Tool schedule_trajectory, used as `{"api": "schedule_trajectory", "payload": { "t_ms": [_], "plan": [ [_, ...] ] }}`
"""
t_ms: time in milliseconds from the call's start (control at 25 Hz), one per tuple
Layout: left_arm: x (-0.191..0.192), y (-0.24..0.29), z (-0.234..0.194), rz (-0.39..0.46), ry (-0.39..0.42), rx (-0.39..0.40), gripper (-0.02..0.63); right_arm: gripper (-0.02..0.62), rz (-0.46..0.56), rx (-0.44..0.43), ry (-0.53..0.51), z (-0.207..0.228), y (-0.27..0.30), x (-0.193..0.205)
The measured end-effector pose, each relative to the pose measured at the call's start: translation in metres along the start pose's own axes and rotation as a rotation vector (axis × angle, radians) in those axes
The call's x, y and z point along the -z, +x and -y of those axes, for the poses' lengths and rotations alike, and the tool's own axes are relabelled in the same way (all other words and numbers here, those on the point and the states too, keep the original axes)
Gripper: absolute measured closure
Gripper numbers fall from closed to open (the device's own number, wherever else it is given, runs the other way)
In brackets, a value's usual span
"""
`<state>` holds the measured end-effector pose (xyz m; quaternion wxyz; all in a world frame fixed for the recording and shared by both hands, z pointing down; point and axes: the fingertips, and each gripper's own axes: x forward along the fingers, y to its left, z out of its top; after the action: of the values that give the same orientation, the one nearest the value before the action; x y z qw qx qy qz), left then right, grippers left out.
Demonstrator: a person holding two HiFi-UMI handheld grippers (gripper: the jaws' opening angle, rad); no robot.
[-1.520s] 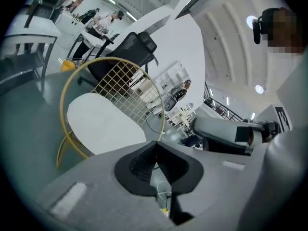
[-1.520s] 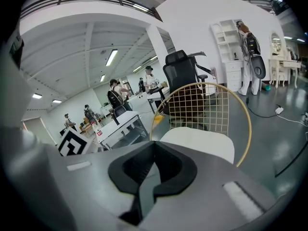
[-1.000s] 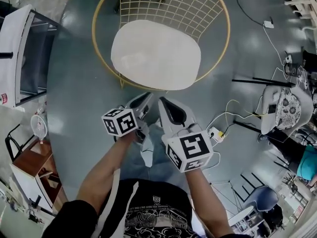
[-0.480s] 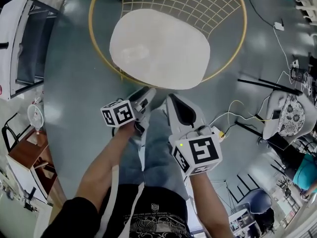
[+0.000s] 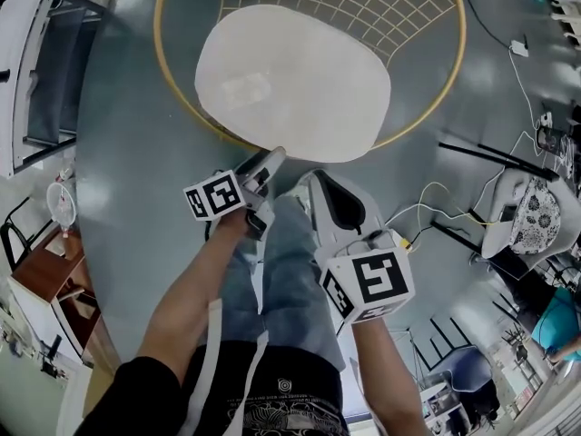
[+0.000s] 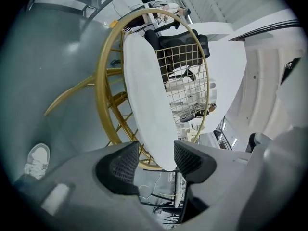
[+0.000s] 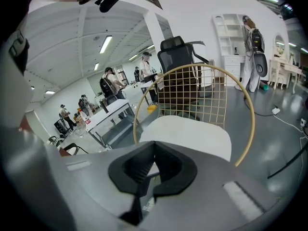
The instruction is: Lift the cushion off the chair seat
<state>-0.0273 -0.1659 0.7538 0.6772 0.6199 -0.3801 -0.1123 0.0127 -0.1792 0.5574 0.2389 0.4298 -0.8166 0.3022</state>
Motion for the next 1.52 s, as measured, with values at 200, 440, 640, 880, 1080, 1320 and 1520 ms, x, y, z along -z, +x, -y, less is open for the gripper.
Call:
{"api": "schedule_trajectory", "payload": {
  "t_ms": [200,440,640,880,1080,1320,1520],
  "plan": [
    [-0.010,0.009,-0.003,0.035,-0.025,0.003,0.376,0.595,-0.014,0.005,0.013,0.005,-0.004,0.009],
    [-0.021,0.011,-0.004,0.046,-0.082,0.015,0.558,0.595,-0.023,0.014,0.029,0.007,-0.007,0.018],
    [-0.024,0.004,0.018,0.039,-0.065,0.067,0.568,0.595,-0.017,0.029,0.036,0.011,-0.012,0.019],
    [-0.032,-0.004,0.058,0.047,-0.104,0.151,0.572,0.595,0.003,0.047,0.026,0.010,-0.016,0.004],
    [-0.044,-0.013,0.089,0.042,-0.055,0.152,0.575,0.595,0.030,0.076,0.027,0.009,-0.029,-0.015],
    [-0.063,-0.021,0.123,0.028,0.037,0.127,0.578,0.595,0.053,0.120,0.022,0.011,-0.050,-0.036],
    [-0.081,-0.024,0.157,0.034,0.065,0.157,0.580,0.595,0.083,0.158,0.011,0.012,-0.067,-0.056]
  ]
}}
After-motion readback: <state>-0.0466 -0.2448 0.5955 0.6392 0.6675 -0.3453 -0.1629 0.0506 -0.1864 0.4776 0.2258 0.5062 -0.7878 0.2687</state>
